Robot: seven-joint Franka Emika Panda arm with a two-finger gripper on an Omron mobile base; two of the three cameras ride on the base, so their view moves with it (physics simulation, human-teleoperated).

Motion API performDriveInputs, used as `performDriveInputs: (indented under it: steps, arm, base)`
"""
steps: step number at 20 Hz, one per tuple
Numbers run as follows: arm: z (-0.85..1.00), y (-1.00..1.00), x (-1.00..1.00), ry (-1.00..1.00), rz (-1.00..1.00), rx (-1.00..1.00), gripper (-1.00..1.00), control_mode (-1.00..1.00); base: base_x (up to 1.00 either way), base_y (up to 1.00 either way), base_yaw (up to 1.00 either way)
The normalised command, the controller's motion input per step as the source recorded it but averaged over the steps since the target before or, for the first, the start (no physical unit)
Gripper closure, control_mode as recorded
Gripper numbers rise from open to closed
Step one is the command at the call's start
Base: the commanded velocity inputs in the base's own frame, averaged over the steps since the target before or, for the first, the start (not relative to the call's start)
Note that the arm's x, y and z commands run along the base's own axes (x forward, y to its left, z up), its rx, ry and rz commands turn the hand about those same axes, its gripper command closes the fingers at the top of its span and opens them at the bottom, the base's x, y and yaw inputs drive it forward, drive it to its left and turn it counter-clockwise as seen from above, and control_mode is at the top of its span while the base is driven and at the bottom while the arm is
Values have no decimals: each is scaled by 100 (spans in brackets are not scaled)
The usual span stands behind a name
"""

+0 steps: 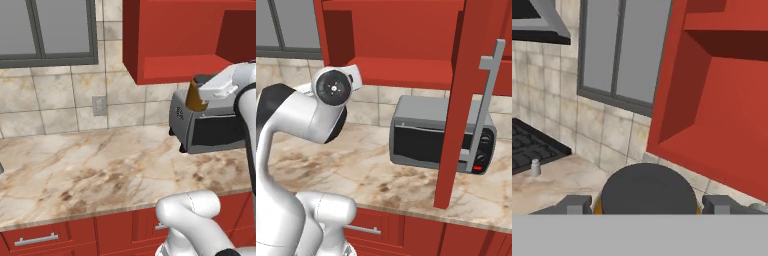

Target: Collect the turmeric, mayonnaise, and shaker from the cabinet and place them next to the stove.

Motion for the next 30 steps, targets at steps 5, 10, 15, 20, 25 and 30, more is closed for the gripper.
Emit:
performDriveInputs:
  steps: [5,10,15,20,25,30]
  arm:
    - [-26,10,-45,7,0,0,100,-100]
    - [-24,17,-29,7,0,0,100,100]
    - [0,0,0,0,0,0,100,100]
    - [0,0,0,0,0,0,100,100]
    - [0,0,0,0,0,0,100,100]
    - [0,0,0,0,0,0,100,100]
  base:
    - [0,0,0]
    - [-6,6,0]
    - [-35,46,4]
    - [-35,56,3]
    - [-25,67,0]
    - [-11,80,0]
